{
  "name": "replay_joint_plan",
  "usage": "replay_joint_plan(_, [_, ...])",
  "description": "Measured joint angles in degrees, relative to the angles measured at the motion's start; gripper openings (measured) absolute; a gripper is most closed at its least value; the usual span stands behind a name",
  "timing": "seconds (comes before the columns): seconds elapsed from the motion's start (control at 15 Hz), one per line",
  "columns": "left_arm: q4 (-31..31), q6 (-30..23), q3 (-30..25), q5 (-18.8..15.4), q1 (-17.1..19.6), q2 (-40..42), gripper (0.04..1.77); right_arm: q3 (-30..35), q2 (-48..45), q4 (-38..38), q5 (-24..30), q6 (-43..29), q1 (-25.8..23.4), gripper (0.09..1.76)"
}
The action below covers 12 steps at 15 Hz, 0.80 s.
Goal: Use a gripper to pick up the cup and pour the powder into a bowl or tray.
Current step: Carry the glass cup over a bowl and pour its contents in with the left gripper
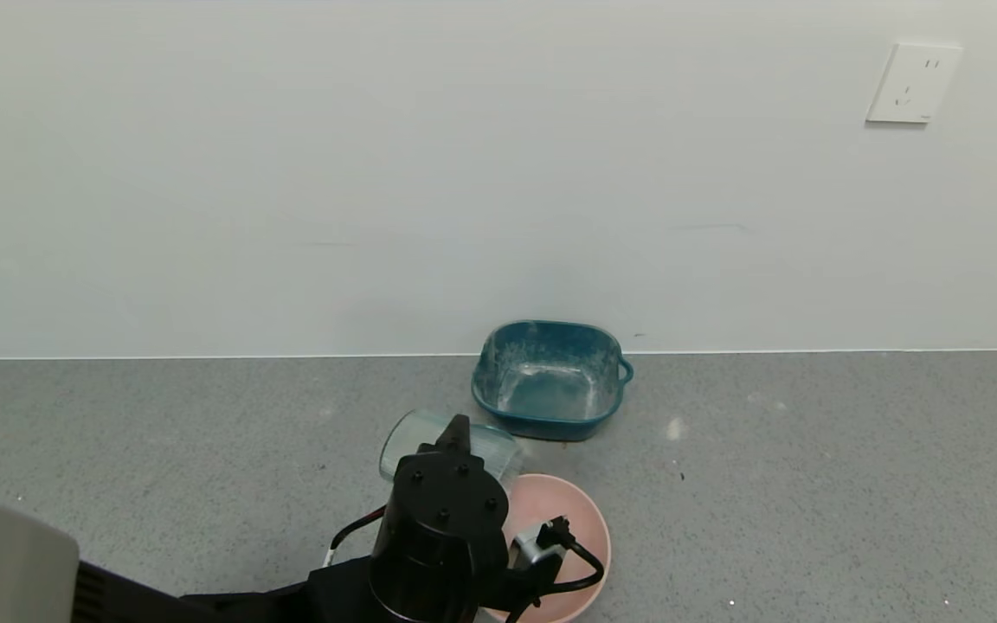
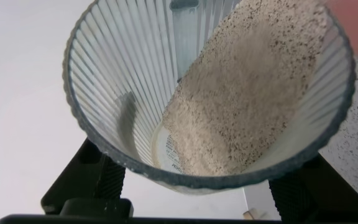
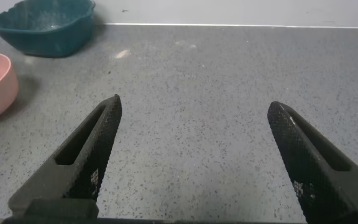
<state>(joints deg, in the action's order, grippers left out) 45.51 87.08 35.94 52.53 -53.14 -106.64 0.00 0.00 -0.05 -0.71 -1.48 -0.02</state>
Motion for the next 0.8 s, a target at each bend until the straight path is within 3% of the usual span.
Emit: replay_joint_plan(0.8, [0.09,3.55,0.02,6.03,-2.17,-0.49,1.29,0.0,0.0,-0.02,0.02,-0.01,0.0,1.71])
